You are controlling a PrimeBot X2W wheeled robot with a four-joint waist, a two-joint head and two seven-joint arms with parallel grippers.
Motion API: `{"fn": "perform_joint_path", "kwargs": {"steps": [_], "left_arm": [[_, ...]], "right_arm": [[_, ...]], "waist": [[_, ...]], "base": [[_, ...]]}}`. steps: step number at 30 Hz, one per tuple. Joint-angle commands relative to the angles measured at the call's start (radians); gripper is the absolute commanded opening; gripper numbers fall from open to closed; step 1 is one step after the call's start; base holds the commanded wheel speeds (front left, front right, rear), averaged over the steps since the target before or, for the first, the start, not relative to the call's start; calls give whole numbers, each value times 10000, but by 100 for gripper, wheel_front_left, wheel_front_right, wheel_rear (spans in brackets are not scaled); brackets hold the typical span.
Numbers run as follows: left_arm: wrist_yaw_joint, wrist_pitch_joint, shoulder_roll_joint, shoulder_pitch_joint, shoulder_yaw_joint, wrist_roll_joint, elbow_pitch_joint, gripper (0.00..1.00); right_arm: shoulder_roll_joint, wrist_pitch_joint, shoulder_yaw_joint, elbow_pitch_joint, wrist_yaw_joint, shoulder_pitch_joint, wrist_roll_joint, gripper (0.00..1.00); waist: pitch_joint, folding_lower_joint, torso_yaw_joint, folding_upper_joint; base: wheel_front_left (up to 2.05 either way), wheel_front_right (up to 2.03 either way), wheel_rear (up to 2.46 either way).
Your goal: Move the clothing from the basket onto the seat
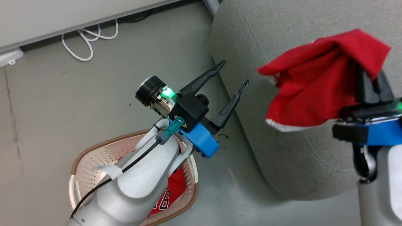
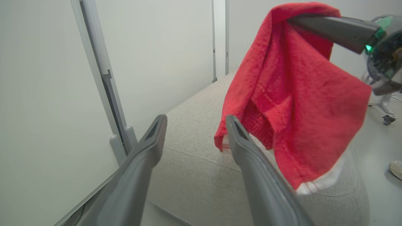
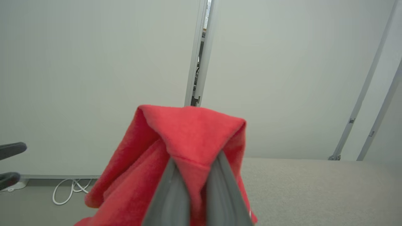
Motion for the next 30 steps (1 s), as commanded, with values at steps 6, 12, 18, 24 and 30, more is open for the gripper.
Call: {"fn": "perform_joint_path", "kwargs": {"steps": [6, 12, 18, 24, 30], "left_arm": [[1, -27, 264, -573, 147, 190, -97, 100], [-2, 32, 508, -1152, -14, 324, -65, 100], [-5, 114, 744, -1630, -146, 401, -183, 100], [-6, 199, 957, -1924, -283, 431, -334, 100], [-6, 218, 1114, -2039, -346, 431, -447, 100]], "right_arm": [[-488, -33, -949, -454, 5, -1624, 214, 0], [-1245, -33, -1871, -603, 5, -3300, 224, 0], [-2172, -33, -2497, -247, 3, -4875, 325, 0], [-3068, -33, -2905, 595, 5, -5856, 404, 0], [-3531, -35, -3459, 1754, 3, -6135, 374, 0]], "waist": [[1233, 0, 138, -1], [2450, 0, 315, -1], [3436, 0, 352, -1], [4149, 0, 386, -1], [4520, 0, 463, -1]], "base": [[0, 0, 0], [0, 0, 0], [0, 0, 0], [0, 0, 0], [0, 0, 0]]}}
